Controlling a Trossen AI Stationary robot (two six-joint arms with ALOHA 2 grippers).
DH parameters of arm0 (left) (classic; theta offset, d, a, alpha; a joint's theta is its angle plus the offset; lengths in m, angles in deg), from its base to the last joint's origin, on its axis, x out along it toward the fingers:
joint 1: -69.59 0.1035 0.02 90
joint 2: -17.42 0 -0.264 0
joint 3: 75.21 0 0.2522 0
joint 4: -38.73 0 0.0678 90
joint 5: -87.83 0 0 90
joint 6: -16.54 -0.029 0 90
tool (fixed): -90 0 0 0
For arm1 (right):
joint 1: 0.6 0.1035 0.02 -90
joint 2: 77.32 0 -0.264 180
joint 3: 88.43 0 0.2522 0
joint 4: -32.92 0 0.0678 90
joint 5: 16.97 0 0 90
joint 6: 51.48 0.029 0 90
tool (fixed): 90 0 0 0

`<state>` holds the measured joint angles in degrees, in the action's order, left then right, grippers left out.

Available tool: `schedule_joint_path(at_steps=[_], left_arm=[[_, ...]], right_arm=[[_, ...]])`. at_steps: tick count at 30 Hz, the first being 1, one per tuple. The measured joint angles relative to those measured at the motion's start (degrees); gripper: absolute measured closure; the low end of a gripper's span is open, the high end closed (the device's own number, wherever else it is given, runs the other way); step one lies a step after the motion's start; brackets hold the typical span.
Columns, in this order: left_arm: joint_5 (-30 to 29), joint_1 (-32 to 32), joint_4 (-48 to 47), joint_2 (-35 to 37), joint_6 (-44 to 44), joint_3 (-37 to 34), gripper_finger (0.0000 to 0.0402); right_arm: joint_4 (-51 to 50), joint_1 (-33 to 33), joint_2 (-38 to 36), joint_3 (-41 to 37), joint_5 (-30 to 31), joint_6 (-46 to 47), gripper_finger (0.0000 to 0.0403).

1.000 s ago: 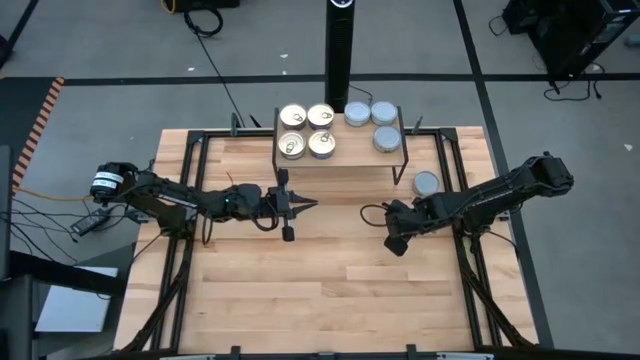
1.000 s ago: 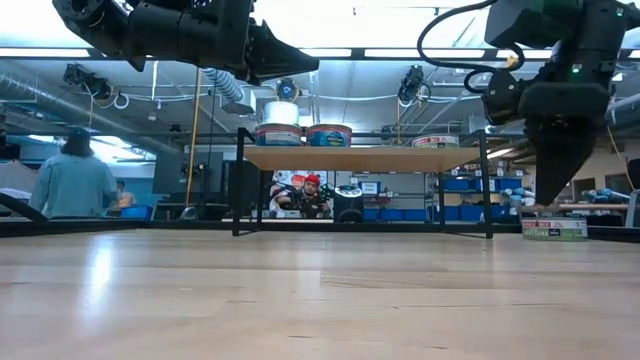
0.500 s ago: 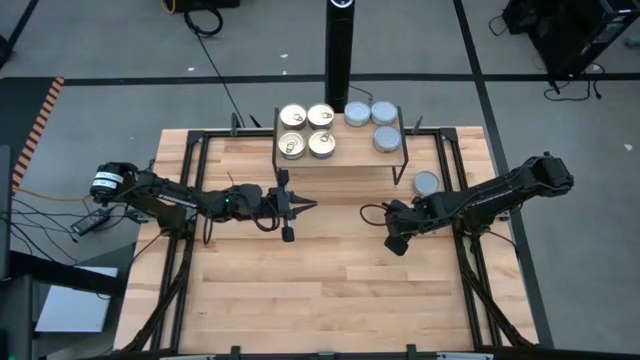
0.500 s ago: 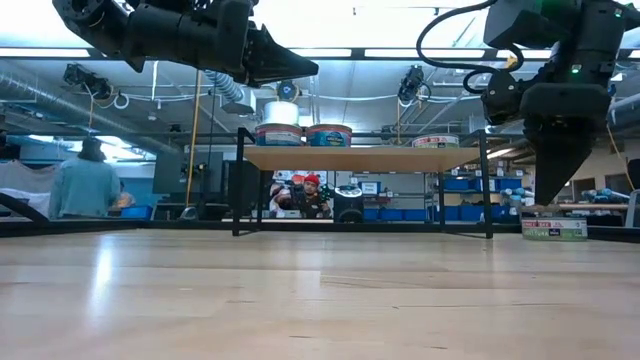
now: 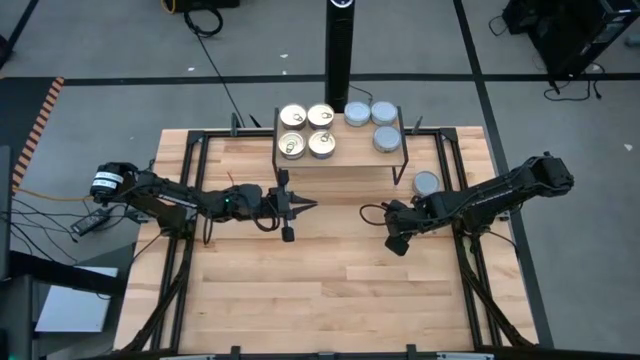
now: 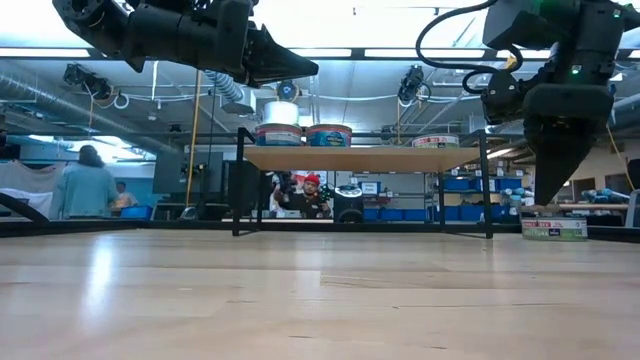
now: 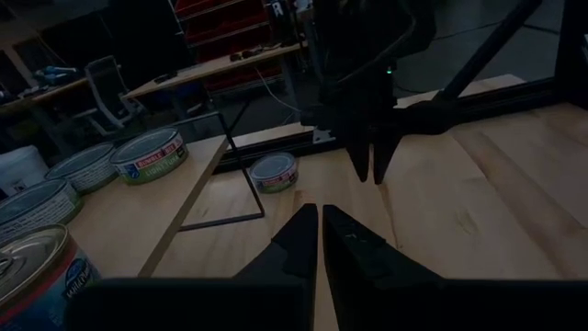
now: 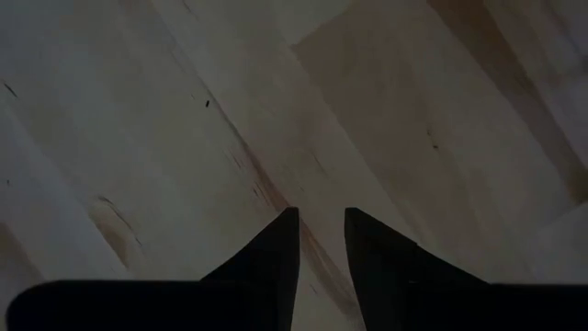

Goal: Stack canned seafood by type on shelf
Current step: Put the green tuna can on the shelf aligned with the other green tuna can

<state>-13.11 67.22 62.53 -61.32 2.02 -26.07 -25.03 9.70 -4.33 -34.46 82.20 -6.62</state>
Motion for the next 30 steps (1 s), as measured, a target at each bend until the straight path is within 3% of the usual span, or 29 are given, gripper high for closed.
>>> schedule_joint_path(at_steps=[15,21,25,30], left_arm=[[0.0,0.0,-0.01,0.0,0.03,0.0,0.0376],[0.0,0.0,-0.02,0.0,0.11,0.0,0.0376],[0.0,0.0,-0.17,0.0,0.64,0.0,0.0376],[0.0,0.0,-0.31,0.0,1.19,0.0,0.0376]], right_arm=[[-1.53,2.18,0.0,2.3,-1.79,-1.9,0.03],[-11.19,3.0,0.0,5.62,-0.06,-1.2,0.0312],[-19.5,3.15,0.0,6.63,3.8,2.27,0.0332],[-24.69,3.13,0.0,6.62,4.28,4.54,0.0363]])
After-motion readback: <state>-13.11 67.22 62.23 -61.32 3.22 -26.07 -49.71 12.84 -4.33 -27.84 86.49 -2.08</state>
